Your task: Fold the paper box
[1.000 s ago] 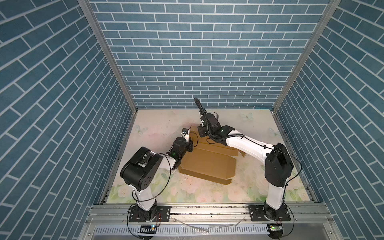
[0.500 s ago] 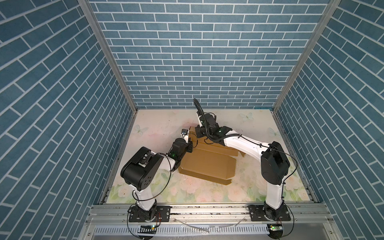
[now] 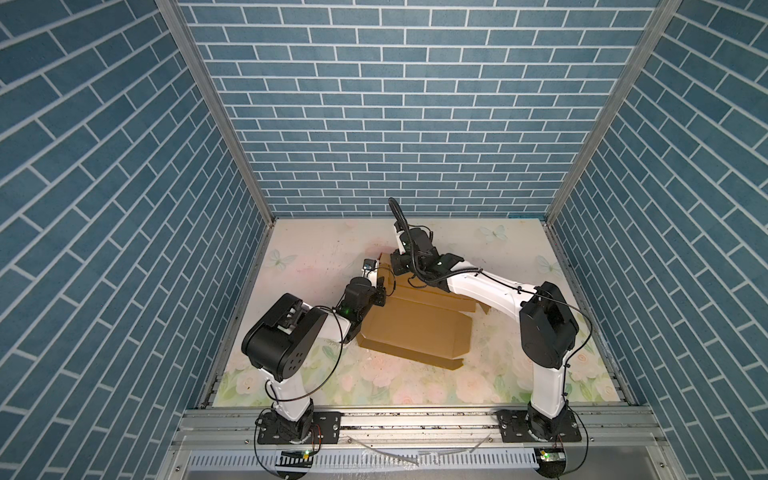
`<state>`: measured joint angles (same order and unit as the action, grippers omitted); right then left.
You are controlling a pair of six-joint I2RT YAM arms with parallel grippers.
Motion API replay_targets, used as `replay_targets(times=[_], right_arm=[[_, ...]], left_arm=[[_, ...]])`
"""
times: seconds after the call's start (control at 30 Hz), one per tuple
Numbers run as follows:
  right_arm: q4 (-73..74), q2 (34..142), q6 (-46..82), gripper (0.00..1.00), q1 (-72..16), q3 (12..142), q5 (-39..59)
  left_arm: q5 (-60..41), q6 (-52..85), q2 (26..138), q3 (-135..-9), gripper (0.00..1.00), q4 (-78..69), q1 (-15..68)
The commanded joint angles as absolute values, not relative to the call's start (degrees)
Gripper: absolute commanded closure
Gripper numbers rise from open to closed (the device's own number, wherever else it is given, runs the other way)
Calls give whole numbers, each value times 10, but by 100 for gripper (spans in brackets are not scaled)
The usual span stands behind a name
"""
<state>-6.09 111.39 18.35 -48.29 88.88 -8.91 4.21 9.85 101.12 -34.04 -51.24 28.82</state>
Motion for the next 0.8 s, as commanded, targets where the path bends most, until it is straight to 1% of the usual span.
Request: replay_targets(times=[0.0, 0.23, 0.47, 0.57, 0.7, 0.77], right_arm=[[-73, 1133, 210, 91, -484, 861, -81], [-62, 1130, 204, 91, -485, 842, -91], [-60, 1125, 200, 91, -485, 839, -92], [-62, 1122, 200, 91, -485, 843, -89], [-65, 1119, 200, 91, -485, 846, -85], [-66, 1118, 200, 91, -486, 846, -85]], left_arm=[[59, 105, 1020, -334, 72, -524, 292], [79, 116, 1018, -329, 68, -548, 291], [79, 119, 1024, -333, 65, -556, 287], [74, 118, 1027, -340, 65, -555, 287], [61, 123, 1032, -353, 69, -545, 287], [62, 129, 1032, -354, 69, -545, 287]])
